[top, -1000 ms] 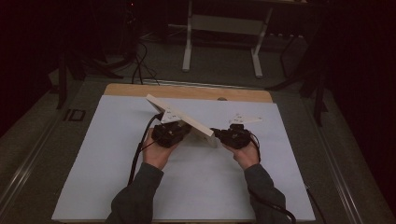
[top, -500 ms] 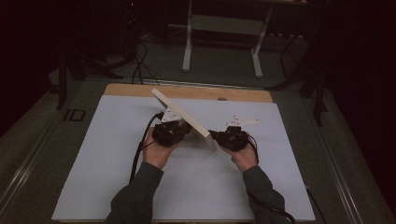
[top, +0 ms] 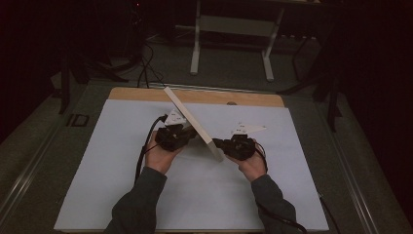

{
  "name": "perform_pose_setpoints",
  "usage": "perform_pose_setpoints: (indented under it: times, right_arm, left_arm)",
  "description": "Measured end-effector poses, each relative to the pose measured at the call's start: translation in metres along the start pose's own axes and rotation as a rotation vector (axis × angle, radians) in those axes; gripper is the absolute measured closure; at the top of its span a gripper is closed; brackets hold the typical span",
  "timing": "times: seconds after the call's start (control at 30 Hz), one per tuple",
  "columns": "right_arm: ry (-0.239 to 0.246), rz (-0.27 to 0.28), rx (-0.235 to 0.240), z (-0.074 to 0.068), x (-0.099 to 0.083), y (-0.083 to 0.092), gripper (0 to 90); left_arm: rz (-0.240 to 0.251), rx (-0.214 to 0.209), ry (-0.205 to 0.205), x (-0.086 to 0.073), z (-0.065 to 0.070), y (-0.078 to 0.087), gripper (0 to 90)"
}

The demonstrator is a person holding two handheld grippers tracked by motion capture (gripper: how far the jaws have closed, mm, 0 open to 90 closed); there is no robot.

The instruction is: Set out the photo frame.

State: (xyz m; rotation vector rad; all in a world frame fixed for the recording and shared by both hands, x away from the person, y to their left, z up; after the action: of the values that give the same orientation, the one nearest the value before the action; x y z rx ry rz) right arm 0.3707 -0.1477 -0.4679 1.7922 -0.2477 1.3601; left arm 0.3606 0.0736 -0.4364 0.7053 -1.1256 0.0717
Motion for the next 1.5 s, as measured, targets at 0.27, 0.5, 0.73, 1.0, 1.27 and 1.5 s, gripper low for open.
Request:
perform_pose_setpoints:
  times: [0.27, 0.5, 0.73, 1.0, 1.27, 1.5]
  right_arm:
    - [0.017, -0.002, 0.016, -0.005, 0.000, -0.001, 90.0]
    - [0.036, -0.004, 0.028, -0.011, 0.001, -0.001, 90.0]
    - [0.057, -0.003, 0.038, -0.016, 0.002, -0.002, 90.0]
    - [0.058, -0.004, 0.032, -0.016, 0.002, 0.000, 90.0]
    - [0.075, -0.014, 0.042, -0.021, 0.002, 0.001, 90.0]
    - [0.081, -0.012, 0.048, -0.023, 0.003, 0.000, 90.0]
  left_arm:
    - [0.003, -0.008, -0.001, 0.001, -0.004, 0.003, 90.0]
    - [0.002, -0.013, -0.001, 0.002, -0.007, 0.004, 90.0]
    - [-0.001, -0.021, -0.012, 0.003, -0.008, 0.005, 90.0]
    - [-0.011, -0.036, -0.041, 0.004, -0.001, 0.007, 90.0]
    - [-0.012, -0.058, -0.034, 0.005, -0.002, 0.007, 90.0]
    - [-0.019, -0.071, -0.030, 0.006, -0.005, 0.008, 90.0]
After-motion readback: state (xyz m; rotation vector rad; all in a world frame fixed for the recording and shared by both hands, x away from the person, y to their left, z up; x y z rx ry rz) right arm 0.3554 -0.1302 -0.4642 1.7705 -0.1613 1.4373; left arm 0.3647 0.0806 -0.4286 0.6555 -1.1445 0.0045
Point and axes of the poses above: each handheld gripper's, and its own axes: y roughly backward along the jaws, x roughly out of its top, z roughly to its right, the point moved 2 cm from there along -y, roughly forward along the jaws, and after that the axes turned 14 degrees about -x, right-handed, at the moved point
